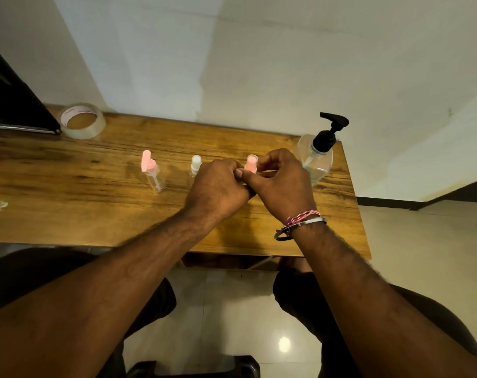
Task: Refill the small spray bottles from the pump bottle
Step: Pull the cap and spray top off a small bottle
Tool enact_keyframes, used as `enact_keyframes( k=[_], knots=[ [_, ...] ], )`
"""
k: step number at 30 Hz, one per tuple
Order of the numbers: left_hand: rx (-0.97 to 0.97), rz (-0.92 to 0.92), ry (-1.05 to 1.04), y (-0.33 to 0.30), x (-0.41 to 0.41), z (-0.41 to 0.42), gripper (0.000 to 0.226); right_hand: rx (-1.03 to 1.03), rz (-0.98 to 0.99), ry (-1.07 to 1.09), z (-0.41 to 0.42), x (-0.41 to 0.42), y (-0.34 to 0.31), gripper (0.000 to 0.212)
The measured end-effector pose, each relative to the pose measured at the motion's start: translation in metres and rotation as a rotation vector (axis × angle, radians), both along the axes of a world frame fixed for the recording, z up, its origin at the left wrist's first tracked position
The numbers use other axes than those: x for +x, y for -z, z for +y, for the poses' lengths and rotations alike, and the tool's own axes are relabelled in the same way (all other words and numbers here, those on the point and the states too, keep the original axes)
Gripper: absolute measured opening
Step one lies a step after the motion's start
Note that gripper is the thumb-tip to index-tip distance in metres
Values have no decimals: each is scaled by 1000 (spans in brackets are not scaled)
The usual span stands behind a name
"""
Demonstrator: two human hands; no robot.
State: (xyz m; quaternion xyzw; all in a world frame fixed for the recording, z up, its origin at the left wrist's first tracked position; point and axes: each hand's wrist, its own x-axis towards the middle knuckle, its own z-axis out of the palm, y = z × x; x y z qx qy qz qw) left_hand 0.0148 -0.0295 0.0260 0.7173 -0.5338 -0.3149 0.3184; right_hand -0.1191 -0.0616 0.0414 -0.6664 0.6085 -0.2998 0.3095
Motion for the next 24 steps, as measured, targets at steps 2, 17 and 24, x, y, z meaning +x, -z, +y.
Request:
enact_keyframes(
  k=[2,17,24],
  knots=[
    [12,5,3,0,3,0,24,-5,11,-8,-2,0,0,37],
    [82,-30,2,8,5,-1,24,20,47,-41,0,4,2,27],
    [97,-84,10,13,6,-3,25,94,-42,-155,2,6,0,56]
  ],
)
